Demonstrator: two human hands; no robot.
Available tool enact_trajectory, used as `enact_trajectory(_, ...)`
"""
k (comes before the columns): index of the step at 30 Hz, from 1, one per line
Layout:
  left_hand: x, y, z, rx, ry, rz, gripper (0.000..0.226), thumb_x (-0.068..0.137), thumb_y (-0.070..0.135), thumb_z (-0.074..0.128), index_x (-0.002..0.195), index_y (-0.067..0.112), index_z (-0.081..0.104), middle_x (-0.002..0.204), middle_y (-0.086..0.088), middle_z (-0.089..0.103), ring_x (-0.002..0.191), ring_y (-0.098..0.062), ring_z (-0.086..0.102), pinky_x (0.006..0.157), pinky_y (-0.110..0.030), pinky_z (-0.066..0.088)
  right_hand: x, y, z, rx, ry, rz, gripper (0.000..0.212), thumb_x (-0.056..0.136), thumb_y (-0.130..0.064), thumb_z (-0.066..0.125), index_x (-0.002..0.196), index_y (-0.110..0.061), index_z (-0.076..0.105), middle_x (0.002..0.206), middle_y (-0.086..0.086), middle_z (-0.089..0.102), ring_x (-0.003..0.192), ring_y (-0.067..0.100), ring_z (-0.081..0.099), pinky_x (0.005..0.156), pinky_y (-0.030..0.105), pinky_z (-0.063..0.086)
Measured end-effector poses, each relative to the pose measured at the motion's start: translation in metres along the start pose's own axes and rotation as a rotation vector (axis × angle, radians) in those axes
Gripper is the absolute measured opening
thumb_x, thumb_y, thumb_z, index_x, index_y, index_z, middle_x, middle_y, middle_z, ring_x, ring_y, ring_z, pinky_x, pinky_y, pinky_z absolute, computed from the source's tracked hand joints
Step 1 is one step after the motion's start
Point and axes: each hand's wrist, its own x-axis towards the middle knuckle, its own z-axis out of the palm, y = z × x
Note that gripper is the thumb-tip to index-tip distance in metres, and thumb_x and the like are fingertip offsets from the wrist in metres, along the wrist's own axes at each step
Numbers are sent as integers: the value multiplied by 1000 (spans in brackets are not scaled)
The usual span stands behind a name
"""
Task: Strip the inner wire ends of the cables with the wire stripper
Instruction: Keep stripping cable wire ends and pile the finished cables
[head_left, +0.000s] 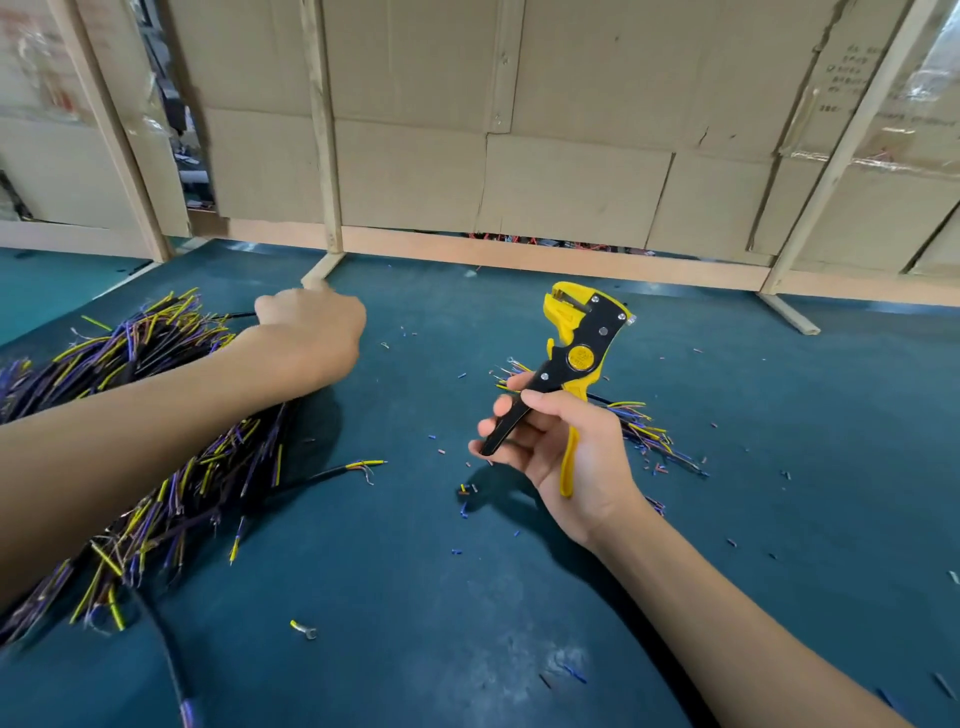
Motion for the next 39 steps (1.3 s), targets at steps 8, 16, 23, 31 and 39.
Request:
enact_trajectory(8, -18, 16, -22, -743, 596, 777, 21, 97, 5, 62, 115, 6, 72, 98, -16, 58, 78, -24, 58, 82, -28, 49, 4, 1, -2, 15, 32, -10, 28, 79, -14, 61, 103, 0, 62, 88, 19, 66, 77, 39, 68, 74, 50, 59)
enact_trajectory(16, -70, 41, 37, -1059, 478, 805, 26, 89, 4, 72, 114, 12, 70, 96, 4, 67, 83, -7, 64, 79, -14, 47, 9, 0, -11, 16, 41, -118, 19, 80, 5, 61, 98, -1, 62, 99, 24, 71, 95, 44, 71, 89, 54, 58)
enact_trajectory(23, -70, 39, 42, -1065, 544, 807, 33, 90, 2, 72, 120, 11, 66, 103, 3, 70, 97, 0, 66, 88, -15, 51, 10, -2, -12, -55, 45, -88, 17, 80, -3, 68, 97, -5, 65, 96, 22, 72, 90, 42, 73, 79, 50, 59)
enact_trajectory(31, -67, 38, 48, -1024, 618, 758, 21, 93, 6, 69, 114, 8, 68, 94, 4, 70, 80, -1, 64, 74, -21, 53, 11, 0, -11, -101, 50, -125, 26, 77, 3, 71, 102, 0, 64, 95, 23, 72, 87, 40, 72, 78, 47, 59)
enact_trajectory(39, -67, 42, 50, -1067, 575, 779, 24, 96, 0, 62, 119, 7, 64, 88, 8, 70, 73, 5, 64, 68, -5, 43, 9, 2, -9, -139, 103, -138, 34, 73, 10, 70, 105, 6, 61, 92, 21, 70, 82, 39, 72, 76, 46, 59)
